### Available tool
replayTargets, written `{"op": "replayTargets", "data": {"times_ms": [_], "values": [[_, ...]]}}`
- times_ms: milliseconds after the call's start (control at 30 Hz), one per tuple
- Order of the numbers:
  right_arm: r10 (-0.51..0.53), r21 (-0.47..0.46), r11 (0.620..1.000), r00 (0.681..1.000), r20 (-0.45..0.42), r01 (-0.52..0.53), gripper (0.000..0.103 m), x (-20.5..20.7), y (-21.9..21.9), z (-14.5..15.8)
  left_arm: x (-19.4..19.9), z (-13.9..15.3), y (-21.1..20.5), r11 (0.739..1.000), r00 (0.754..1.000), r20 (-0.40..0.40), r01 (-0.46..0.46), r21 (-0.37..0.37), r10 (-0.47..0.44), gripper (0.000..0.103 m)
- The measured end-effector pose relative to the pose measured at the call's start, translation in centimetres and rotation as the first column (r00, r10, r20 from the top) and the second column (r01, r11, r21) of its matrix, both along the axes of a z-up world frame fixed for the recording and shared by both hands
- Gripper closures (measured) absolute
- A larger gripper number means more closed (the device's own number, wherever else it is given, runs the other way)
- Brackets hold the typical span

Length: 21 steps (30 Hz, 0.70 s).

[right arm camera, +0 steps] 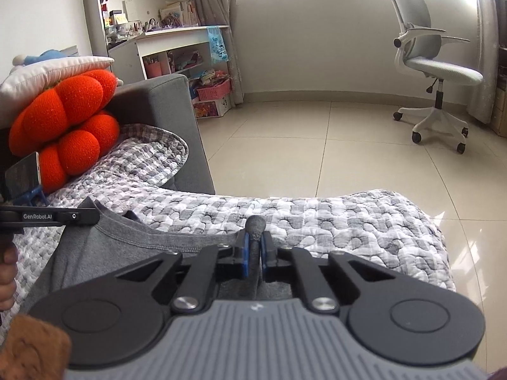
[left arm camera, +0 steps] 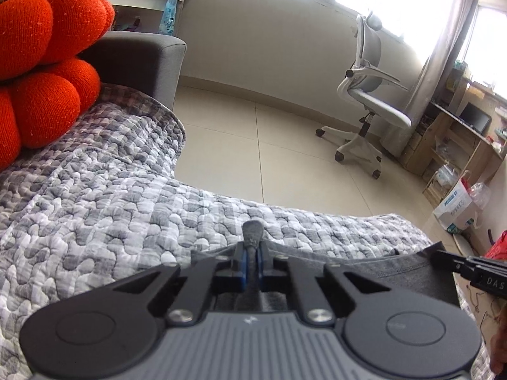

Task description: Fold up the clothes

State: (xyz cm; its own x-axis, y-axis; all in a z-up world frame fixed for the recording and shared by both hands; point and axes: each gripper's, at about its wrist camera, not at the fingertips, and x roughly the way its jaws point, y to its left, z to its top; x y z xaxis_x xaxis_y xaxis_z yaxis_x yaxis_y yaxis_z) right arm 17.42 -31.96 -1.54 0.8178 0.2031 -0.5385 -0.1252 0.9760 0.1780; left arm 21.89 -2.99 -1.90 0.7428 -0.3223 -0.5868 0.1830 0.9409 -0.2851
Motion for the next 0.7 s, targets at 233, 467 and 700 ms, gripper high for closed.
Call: {"op": "replayTargets", "data": {"times_ms": [233, 467, 700], "values": [[-0.067, -0.01, 0.998, 0.996, -0.065, 0.066, 0.095, 1.4, 0.2, -1.7, 1.3, -1.6, -0.6, 1.0, 0.998, -0.06, -0.013, 0.017, 0.014, 0.092], [-0.1, -0.028, 0.995, 0.993, -0.066, 0.099, 0.096, 1.4, 0.5, -1.8, 1.3, -1.1, 0.2, 0.999, 0.998, -0.046, -0.033, -0.012, 0.033, 0.086], [-0.131, -0.065, 0.99, 0.989, -0.061, 0.128, 0.078, 0.7, 0.7, -1.4, 0.8, 0.4, 2.0, 0.994, 0.996, -0.038, -0.085, -0.063, 0.083, 0.065]]}}
